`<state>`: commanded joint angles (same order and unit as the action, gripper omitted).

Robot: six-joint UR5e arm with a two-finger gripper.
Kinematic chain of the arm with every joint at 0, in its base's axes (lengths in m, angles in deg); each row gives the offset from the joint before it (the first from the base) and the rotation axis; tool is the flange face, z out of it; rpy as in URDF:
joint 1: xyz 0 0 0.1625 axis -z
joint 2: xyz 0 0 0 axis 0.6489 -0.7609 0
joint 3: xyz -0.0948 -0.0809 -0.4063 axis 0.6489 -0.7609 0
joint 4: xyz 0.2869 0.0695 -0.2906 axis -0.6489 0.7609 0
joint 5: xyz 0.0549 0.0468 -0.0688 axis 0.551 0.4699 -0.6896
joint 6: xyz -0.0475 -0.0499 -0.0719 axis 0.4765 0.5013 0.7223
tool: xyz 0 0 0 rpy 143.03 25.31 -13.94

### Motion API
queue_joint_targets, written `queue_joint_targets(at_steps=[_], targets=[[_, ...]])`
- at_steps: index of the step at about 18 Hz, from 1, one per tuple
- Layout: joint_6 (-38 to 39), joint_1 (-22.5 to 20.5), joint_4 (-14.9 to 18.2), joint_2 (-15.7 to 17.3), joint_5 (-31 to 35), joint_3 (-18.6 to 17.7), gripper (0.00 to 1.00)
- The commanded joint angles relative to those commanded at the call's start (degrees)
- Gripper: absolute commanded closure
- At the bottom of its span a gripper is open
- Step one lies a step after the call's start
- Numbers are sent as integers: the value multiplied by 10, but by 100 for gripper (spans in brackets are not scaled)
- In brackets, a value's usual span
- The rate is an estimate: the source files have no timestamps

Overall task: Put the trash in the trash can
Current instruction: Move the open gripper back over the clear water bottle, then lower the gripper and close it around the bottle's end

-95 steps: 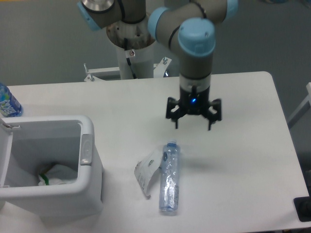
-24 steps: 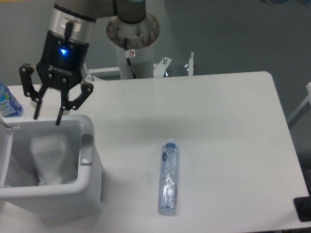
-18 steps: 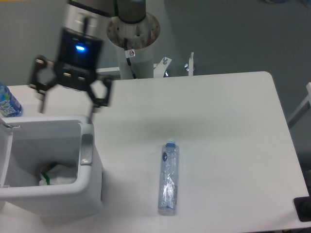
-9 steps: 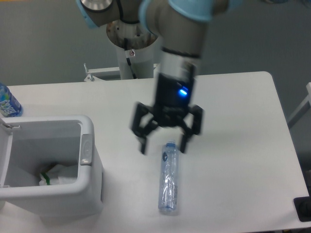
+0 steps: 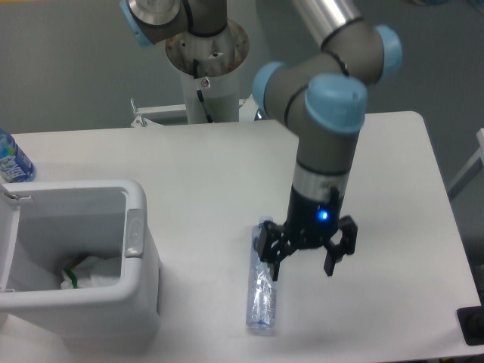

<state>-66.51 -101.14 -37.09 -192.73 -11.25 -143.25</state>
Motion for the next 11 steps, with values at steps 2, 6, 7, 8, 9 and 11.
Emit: queue_joint_targets(at_steps=[2, 6, 7, 8, 9, 11], targets=[[-26, 11, 0, -25, 16, 0, 0], [-45, 33, -6, -61, 43, 0, 0], [-51, 34, -6, -64, 44, -1, 0], [-55, 39, -7, -69, 44, -1, 0], [-55, 41, -7, -71, 45, -1, 0], [-54, 43, -7, -74, 45, -1, 0]])
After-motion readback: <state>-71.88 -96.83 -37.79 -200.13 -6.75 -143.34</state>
